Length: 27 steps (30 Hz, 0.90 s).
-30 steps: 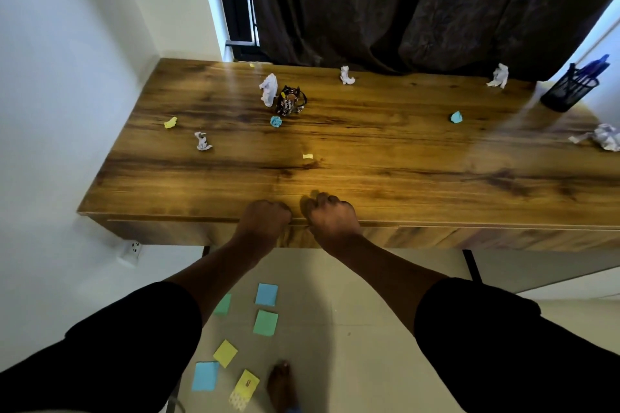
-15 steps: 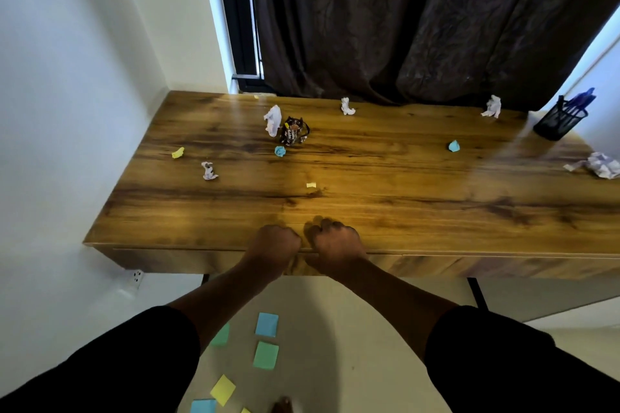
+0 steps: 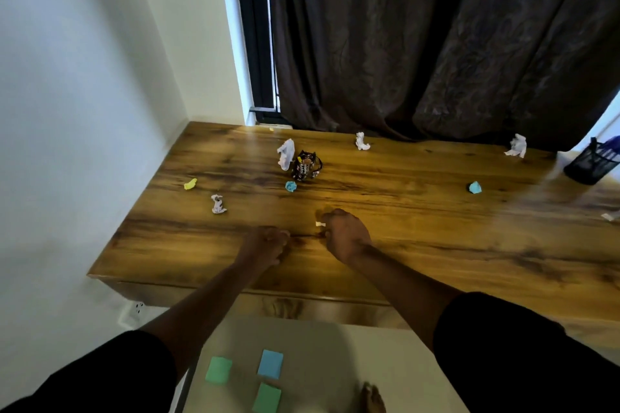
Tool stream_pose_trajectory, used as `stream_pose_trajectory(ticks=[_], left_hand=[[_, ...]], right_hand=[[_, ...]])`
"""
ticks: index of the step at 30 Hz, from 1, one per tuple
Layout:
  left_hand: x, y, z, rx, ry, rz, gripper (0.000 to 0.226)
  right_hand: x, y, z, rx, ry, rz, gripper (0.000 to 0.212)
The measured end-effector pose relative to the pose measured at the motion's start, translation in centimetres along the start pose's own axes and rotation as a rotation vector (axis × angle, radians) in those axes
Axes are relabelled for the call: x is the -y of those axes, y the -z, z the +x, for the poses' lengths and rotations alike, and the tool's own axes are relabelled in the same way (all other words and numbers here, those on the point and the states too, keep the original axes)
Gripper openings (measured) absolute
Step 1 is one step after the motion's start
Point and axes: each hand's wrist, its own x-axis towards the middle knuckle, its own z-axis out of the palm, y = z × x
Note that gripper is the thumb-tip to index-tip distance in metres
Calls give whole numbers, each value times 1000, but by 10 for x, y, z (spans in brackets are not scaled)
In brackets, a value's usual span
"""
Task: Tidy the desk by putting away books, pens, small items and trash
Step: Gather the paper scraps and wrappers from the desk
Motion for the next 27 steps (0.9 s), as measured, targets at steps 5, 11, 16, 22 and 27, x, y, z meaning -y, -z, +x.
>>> stream_pose_trajectory(ticks=[5, 11, 16, 22, 27], left_hand=[[-15, -22, 24, -110, 228, -503, 36], [-17, -40, 31, -169, 264, -849, 65], [-19, -54, 27, -263, 276, -1040, 70], [-21, -65, 23, -318, 231, -1245, 73], [-22, -61, 31, -340, 176, -1373, 64]], right_hand=[[-14, -11, 38, 50, 68, -29, 35], [-32, -18, 70, 119, 207, -142, 32], [-42, -16, 81, 99, 356, -35, 10], [-2, 0, 75, 154, 376, 509, 9], [28, 0, 72, 259, 513, 554, 10]])
